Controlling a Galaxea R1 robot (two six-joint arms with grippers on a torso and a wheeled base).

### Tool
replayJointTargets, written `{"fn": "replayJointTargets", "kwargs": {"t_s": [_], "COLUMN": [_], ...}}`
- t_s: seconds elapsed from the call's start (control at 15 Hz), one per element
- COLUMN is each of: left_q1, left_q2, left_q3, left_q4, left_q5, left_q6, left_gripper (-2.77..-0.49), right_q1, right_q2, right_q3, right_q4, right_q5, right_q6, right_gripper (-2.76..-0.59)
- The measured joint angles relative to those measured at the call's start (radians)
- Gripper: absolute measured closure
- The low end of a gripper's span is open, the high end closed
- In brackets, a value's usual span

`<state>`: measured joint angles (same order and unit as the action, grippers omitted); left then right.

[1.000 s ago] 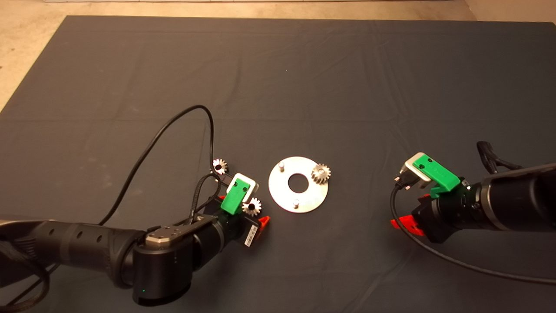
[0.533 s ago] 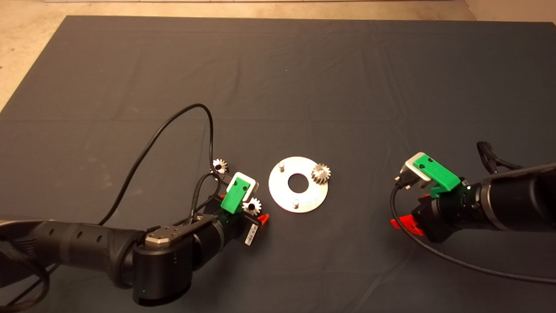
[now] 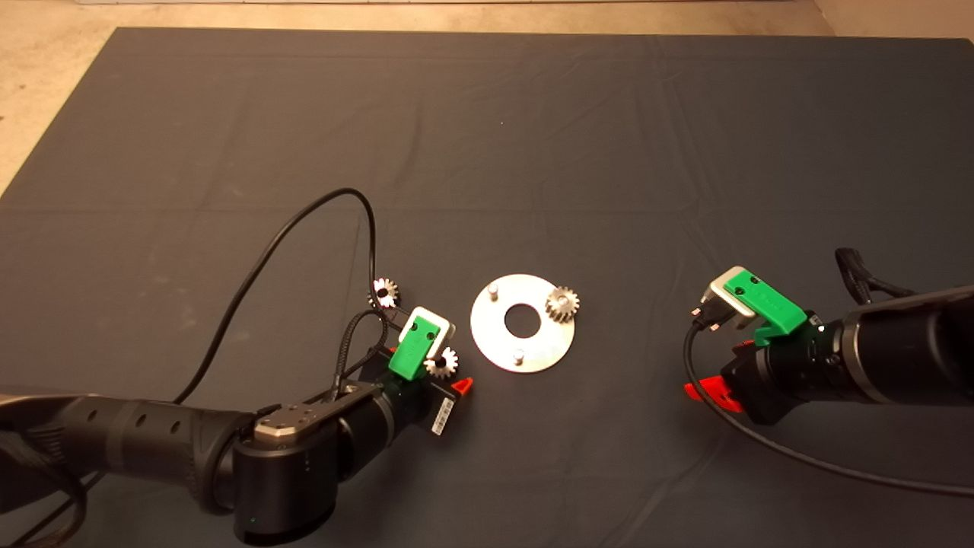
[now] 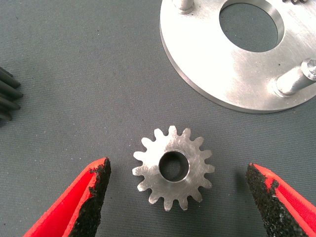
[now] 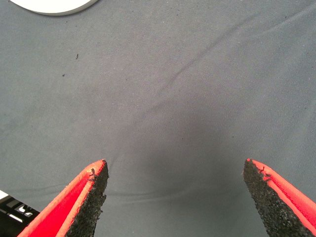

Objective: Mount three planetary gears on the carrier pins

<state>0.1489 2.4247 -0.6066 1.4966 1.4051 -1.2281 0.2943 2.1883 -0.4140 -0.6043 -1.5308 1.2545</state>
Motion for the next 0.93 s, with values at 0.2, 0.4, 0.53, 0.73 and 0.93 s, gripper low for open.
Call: {"fn": "replayJointTargets", "kwargs": {"t_s": [0.2, 0.4, 0.53, 0.73, 0.93], "left_q1": [0.000, 0.000, 0.000, 0.006, 0.039], "left_q2": [0.000, 0.000, -0.001, -0.001, -0.001], "left_q3": [0.000, 0.000, 0.000, 0.000, 0.000], "left_q4": [0.000, 0.000, 0.000, 0.012, 0.020], "left_q5": [0.000, -0.003, -0.004, -0.004, -0.007], "left_q6": [0.000, 0.000, 0.000, 0.000, 0.000], "left_gripper": [-1.82, -1.80, -1.80, -1.80, -1.64], "right_q1": [0.000, 0.000, 0.000, 0.000, 0.000], "right_q2": [0.000, 0.000, 0.000, 0.000, 0.000], "right_q3": [0.000, 0.000, 0.000, 0.000, 0.000], "right_q4": [0.000, 0.000, 0.000, 0.000, 0.000], "right_q5": [0.000, 0.000, 0.000, 0.000, 0.000], "right_q6": [0.000, 0.000, 0.000, 0.000, 0.001], "right_gripper": [-2.02, -2.02, -2.02, -2.02, -2.02]}}
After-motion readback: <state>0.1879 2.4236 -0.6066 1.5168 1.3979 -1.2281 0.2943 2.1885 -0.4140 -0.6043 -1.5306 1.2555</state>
